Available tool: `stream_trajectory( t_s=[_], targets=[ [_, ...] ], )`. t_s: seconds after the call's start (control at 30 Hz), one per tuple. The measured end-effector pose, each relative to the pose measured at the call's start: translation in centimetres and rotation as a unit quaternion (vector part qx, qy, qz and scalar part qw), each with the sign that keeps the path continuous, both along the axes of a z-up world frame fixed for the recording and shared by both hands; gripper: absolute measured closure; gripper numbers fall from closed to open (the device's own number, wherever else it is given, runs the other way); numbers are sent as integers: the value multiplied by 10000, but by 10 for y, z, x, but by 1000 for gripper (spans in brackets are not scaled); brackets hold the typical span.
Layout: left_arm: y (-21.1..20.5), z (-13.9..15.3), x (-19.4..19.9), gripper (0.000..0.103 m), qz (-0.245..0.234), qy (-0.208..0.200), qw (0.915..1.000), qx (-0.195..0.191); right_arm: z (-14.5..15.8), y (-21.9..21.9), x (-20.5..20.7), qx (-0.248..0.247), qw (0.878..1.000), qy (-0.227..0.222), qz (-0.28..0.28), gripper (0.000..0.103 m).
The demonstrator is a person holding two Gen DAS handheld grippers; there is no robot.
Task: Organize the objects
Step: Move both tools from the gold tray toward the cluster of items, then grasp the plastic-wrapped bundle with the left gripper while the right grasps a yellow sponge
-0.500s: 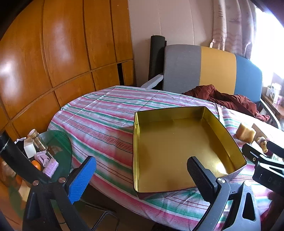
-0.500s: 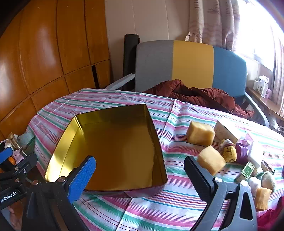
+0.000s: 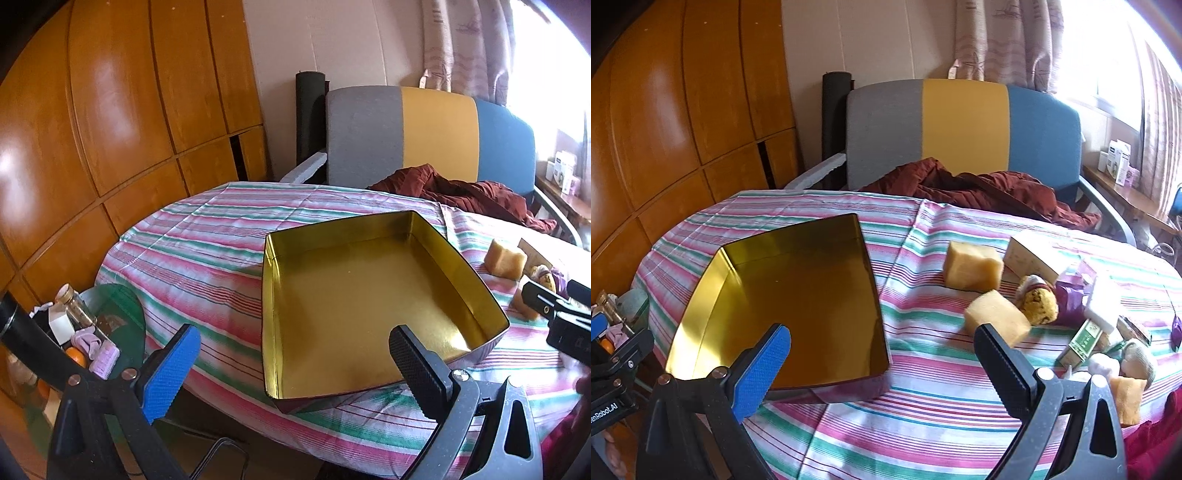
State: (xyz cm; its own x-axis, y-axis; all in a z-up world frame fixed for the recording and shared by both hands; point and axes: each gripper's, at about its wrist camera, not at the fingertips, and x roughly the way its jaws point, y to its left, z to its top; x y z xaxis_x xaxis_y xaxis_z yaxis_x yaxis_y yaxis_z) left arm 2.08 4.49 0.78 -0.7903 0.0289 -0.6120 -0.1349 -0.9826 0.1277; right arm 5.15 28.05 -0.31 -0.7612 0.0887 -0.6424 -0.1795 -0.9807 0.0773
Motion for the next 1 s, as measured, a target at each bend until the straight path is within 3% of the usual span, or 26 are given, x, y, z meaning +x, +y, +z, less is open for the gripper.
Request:
stream_trajectory(
  t_s=[0.33,0.53,0.63,0.8,0.93,1.0],
  targets=[
    [21,-4,-1,0,-409,-108,9990,-149,3,37,12,-8,9991,47,-428,2],
    [41,-12,-10,0,-1214,-772,9887,428,10,83,28,-15,9959,47,-907,2],
    [58,-16,-13,0,-1439,-907,9848,360,14,111,44,33,9916,40,-1290,2],
    [99,-24,-10,0,-2094,-1108,9712,238,23,167,82,128,9787,-14,-2048,2],
    [133,-28,-9,0,-2659,-1327,9545,265,30,211,117,41,9643,-25,-2648,2],
    [155,-31,-11,0,-2945,-1567,9422,326,32,227,132,-13,9572,-34,-2893,2]
  ],
)
